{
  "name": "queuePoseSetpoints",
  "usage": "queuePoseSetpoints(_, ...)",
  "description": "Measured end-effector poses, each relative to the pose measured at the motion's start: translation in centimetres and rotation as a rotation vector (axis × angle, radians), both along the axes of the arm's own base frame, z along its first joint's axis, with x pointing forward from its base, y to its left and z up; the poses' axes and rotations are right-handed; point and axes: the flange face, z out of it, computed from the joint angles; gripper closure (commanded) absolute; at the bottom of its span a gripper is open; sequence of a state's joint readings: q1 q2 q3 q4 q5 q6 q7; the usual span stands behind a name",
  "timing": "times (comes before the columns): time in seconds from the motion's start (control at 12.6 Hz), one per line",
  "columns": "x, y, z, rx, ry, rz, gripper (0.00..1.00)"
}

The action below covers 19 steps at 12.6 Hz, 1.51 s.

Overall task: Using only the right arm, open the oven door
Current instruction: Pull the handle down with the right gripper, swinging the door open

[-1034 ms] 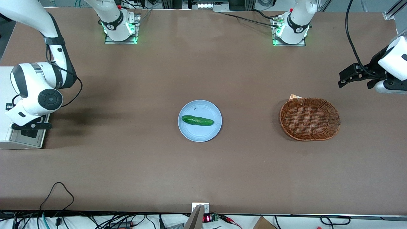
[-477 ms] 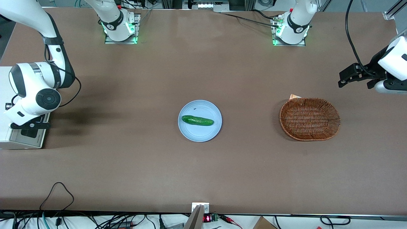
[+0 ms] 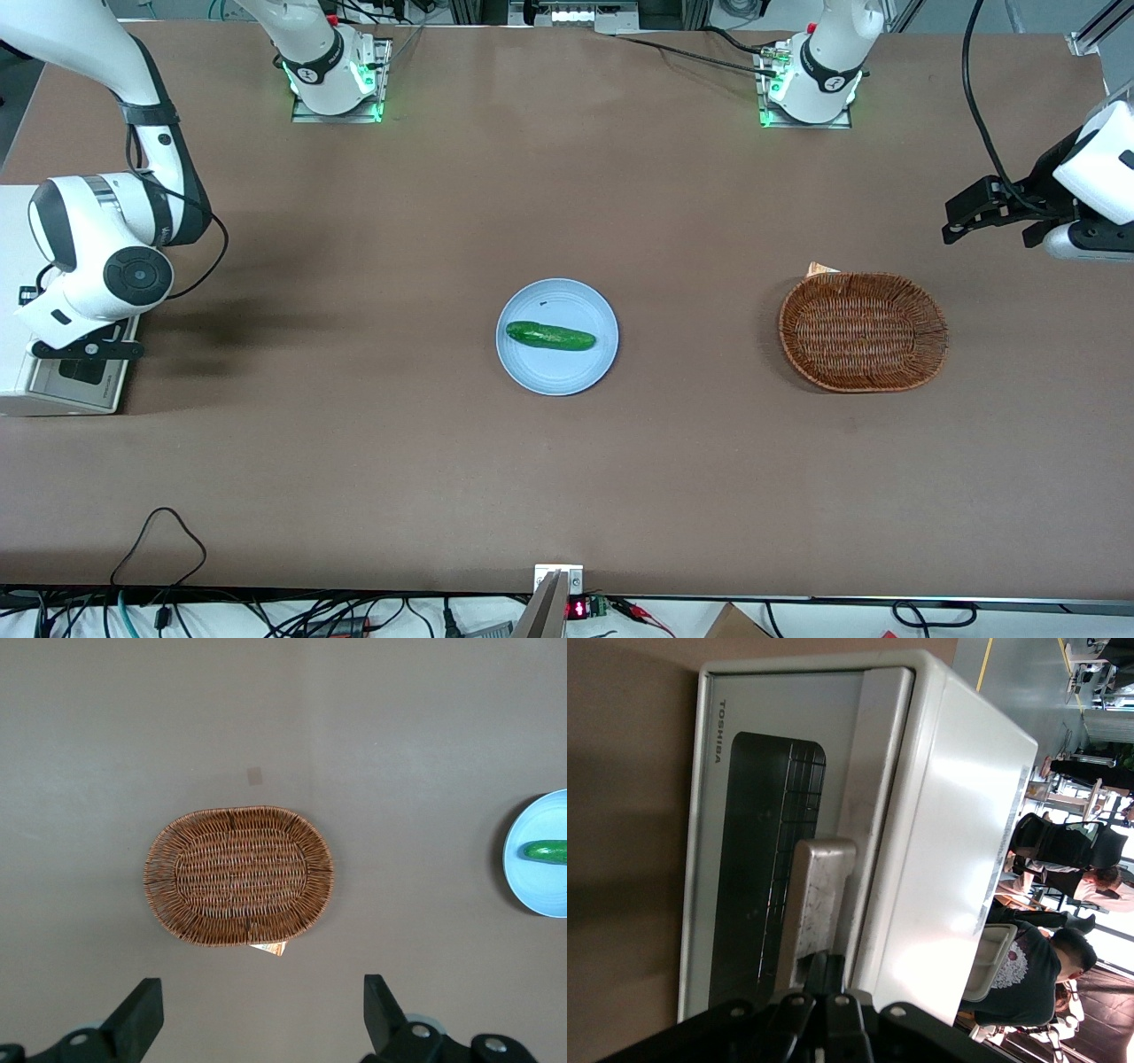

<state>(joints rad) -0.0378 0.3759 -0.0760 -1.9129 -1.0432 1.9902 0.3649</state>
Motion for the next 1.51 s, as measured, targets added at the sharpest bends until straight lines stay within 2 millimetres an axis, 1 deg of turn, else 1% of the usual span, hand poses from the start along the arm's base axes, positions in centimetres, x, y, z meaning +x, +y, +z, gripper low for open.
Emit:
queuePoseSetpoints(0.16,0.0,0.3,-0.1,0.002,0.0,0.003,1.0)
queuePoseSetpoints(0.48,0.0,1.6,-0.5,0.007,-0.007,0.008,1.0)
queuePoseSetpoints(0.8,0.1,4.4,-1.0,0.094,-0.02,-0.016,1.0)
queuePoseSetpoints(0.95,0.2,5.7,-1.8,0.136,-0.022,-0.025,1.0)
queuePoseSetpoints(1.11,0.2,7.0,-3.0,0.19,-0.023,-0.035,1.0)
queuePoseSetpoints(1.35,0.3,8.3,-5.3,0.262,-0.022,-0.05,1.0)
queuePoseSetpoints(1.51,0.4,8.8,-6.7,0.277,-0.016,-0.047,1.0)
